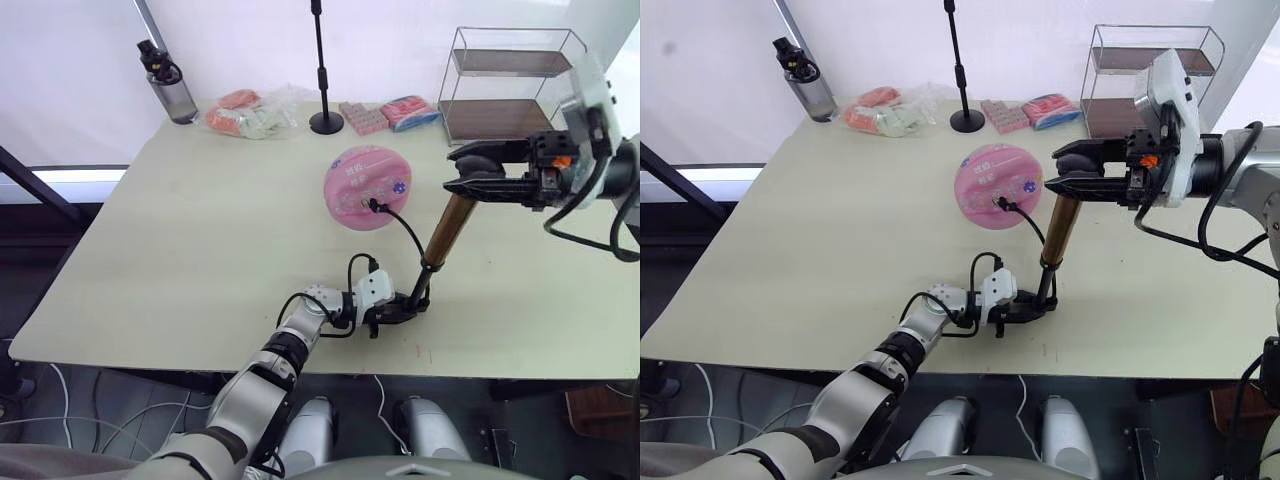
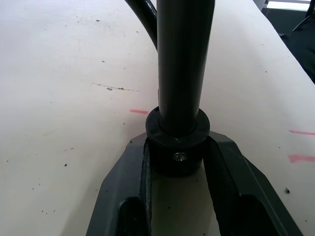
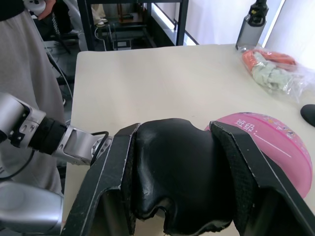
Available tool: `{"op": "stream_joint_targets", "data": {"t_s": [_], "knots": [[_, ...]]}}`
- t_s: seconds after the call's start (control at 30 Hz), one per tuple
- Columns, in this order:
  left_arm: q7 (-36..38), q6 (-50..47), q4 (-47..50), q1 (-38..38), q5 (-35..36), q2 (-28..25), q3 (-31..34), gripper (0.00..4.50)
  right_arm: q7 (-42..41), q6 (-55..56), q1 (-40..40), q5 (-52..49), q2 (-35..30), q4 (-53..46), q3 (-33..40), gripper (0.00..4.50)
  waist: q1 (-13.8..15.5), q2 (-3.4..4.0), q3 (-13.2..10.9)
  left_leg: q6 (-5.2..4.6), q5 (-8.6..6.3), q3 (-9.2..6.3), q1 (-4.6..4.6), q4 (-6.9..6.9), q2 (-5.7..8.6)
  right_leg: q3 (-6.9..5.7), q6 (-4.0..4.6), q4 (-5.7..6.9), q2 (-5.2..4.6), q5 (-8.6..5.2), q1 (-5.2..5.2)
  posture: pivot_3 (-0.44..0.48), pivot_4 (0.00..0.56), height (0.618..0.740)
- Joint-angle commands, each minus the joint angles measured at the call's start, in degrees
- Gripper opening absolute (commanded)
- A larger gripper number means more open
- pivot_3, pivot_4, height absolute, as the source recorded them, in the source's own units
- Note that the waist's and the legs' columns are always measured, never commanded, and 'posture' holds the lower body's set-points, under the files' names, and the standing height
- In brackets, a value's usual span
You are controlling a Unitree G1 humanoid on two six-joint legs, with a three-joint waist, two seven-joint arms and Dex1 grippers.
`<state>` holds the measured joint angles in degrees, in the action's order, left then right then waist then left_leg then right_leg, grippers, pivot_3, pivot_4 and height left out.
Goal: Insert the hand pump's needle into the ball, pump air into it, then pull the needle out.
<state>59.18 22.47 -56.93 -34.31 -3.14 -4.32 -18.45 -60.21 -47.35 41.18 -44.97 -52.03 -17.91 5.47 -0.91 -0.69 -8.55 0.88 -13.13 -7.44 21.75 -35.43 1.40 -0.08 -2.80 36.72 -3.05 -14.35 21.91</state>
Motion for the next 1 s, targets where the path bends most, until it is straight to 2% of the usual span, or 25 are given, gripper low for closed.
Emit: {"op": "stream_joint_targets", "data": {"t_s": [0.03, 0.2, 0.33, 0.6, 0.73, 1.0], "knots": [[-0.5, -3.4, -6.4, 3.6, -3.7, -2.2, -1.7, 1.09, 0.2, 4.6, -4.5, 3.7, 1.0, -2.5, -1.5, 1.8, -0.1, -0.01, 0.0, 0.0, 0.0, 0.01, -0.02, -0.01, -0.01, 0.0, 0.0, 0.01, 0.02, 0.0, -0.01, 0.0, 0.15, 0.731], [-0.4, -3.6, -6.3, 3.7, -3.5, -2.3, -1.6, 1.09, -0.5, 13.1, -14.2, 11.9, 2.1, -2.1, -7.5, 1.8, -0.1, -0.23, 0.2, 0.0, 0.0, 0.03, -0.12, -0.05, -0.03, 0.01, -0.02, 0.04, 0.03, 0.01, -0.11, 0.0, 0.15, 0.731], [-0.6, -3.5, -6.3, 3.6, -3.6, -2.3, -1.7, 1.09, 0.4, 19.0, -18.8, 17.1, 4.8, 1.2, -11.5, 1.8, -0.1, -0.41, 0.4, 0.0, 0.0, 0.04, -0.17, -0.05, -0.02, 0.02, -0.02, 0.03, 0.03, 0.01, -0.15, 0.0, 0.15, 0.731], [-0.6, -3.4, -6.4, 3.5, -3.8, -2.3, -1.5, 1.09, 1.8, 30.3, -23.3, 27.0, 10.0, 11.1, -17.4, 1.8, -0.1, -0.55, 0.6, 0.0, 0.0, 0.01, -0.3, -0.04, -0.05, 0.02, -0.01, 0.03, 0.07, 0.0, -0.25, 0.0, 0.15, 0.731], [-0.5, -3.4, -6.6, 3.4, -3.9, -2.3, -1.6, 1.09, 1.3, 31.6, -24.0, 27.3, 10.4, 12.1, -17.2, 1.8, -0.2, -0.8, 0.8, 0.0, 0.0, 0.03, -0.5, 0.0, -0.08, 0.03, -0.01, 0.03, 0.08, 0.0, -0.42, 0.0, 0.15, 0.731], [-0.3, -3.2, -6.7, 3.4, -4.0, -2.8, -1.6, 1.09, -1.7, 21.9, -16.8, 15.1, 6.8, 2.3, -8.4, 1.8, 0.0, -0.66, 0.7, 0.01, 0.0, 0.01, -0.46, 0.03, -0.08, 0.04, 0.02, 0.03, 0.07, -0.02, -0.39, 0.0, 0.15, 0.731]]}}
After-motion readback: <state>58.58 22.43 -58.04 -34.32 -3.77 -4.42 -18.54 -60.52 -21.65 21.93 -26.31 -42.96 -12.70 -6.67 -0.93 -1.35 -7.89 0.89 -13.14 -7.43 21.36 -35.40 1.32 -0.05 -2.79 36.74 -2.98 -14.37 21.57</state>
